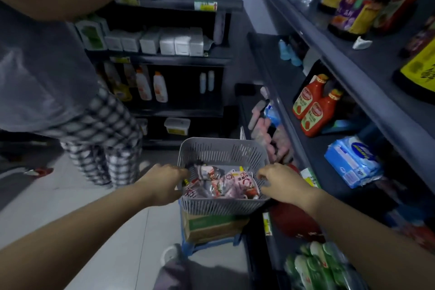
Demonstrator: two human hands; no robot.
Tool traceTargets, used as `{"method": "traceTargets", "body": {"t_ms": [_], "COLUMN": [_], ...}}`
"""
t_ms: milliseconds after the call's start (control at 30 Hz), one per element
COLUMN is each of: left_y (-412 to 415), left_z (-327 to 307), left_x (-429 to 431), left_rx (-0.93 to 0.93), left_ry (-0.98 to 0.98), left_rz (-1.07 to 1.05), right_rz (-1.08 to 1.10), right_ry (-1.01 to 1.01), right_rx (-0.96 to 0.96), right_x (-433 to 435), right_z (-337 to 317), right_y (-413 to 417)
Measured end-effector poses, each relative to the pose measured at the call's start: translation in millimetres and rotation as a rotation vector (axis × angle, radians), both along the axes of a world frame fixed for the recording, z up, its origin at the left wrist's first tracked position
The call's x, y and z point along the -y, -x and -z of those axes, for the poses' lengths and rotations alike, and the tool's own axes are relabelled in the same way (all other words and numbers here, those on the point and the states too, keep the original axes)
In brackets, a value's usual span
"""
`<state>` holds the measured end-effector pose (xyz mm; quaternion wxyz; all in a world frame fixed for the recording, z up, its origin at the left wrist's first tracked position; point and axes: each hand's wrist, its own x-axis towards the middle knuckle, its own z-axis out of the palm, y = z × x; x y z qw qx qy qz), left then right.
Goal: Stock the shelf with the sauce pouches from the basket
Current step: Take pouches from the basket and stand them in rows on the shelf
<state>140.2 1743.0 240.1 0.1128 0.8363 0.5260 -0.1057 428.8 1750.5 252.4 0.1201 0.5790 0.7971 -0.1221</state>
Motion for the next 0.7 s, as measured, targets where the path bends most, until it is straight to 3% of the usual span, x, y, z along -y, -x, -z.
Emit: {"method": "traceTargets", "body": {"t_ms": [267,500,700], "left_y": [13.9,6.1,-15.0], "left_z": [30.5,73.8,128.5], "left_x": [-108.7,-152.8,-162.3], "left_rx": [0.045,0.092,0.263], "left_ry": [0.121,0.273,0.515], "left_rz": [0.061,0.125,-0.063], "right_rz": [0.113,0.186,0.07], "right_ry": [0.106,0.27,0.462], "right_rx": [-0.011,-0.014,0.042], "right_x": [-88.7,-111.9,-132.4], "right_z": [38.6,85.4,139.2], "right_y": [17.4,19.6,4.6]}}
